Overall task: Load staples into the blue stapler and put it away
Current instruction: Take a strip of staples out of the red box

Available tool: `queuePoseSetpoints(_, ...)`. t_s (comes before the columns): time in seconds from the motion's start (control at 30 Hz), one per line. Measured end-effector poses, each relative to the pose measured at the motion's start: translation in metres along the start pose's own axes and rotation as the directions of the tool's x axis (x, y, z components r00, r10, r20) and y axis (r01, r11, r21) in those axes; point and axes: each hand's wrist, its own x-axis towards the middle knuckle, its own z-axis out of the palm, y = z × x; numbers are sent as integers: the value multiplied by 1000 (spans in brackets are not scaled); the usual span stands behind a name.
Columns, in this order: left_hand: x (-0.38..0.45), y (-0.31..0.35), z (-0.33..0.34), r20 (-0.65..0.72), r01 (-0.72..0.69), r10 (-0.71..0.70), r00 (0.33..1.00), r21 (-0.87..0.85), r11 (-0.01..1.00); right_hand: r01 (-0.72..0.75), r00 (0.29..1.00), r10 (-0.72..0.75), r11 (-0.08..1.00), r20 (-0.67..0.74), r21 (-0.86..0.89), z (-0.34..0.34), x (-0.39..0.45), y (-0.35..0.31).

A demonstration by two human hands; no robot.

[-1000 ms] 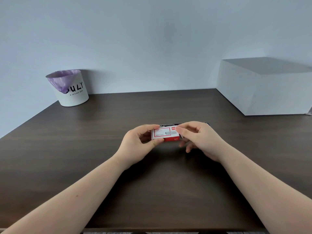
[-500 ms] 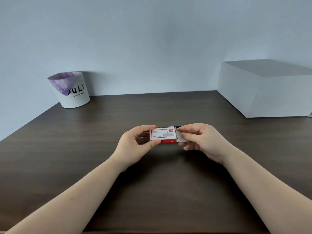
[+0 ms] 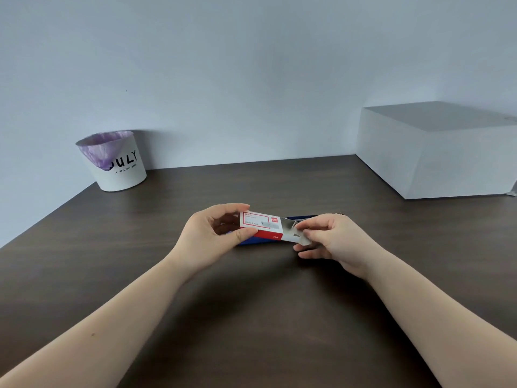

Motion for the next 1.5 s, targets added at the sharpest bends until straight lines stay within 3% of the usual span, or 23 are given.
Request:
queuePoseSetpoints(0.17, 7, 16, -2, 16, -18, 17, 1000, 23, 1000, -34, 999, 34, 999, 10, -6, 1, -2, -4)
queuePoseSetpoints(0.3, 5, 9, 4, -9, -10, 10, 1000, 5, 1000, 1, 1000, -3, 994, -17, -112, 3, -4, -5)
queuePoseSetpoints(0.47, 2, -4, 6, -8, 26, -26, 1000, -9, 1000, 121, 976, -183, 905, -115, -407, 2, -3, -2)
queuePoseSetpoints(0.63, 2, -3, 4, 15, 6, -6, 1000, -43, 999, 313, 918, -398, 713, 6, -627, 3, -6, -6)
queuePoseSetpoints(0.83, 0, -9, 6, 10, -11, 12, 1000, -98, 995, 367, 914, -390, 673, 113, -643, 2, -8, -9)
queuePoseSetpoints(0.97, 1, -14, 9, 5, -13, 14, 1000, -111, 994, 354, 932, -297, 621, 208, -699, 2, -7, -10)
queuePoseSetpoints(1.5, 4, -24, 12, 26, -19, 21, 999, -88, 996, 292, 952, -272, 676, 139, -677, 6, -3, -11)
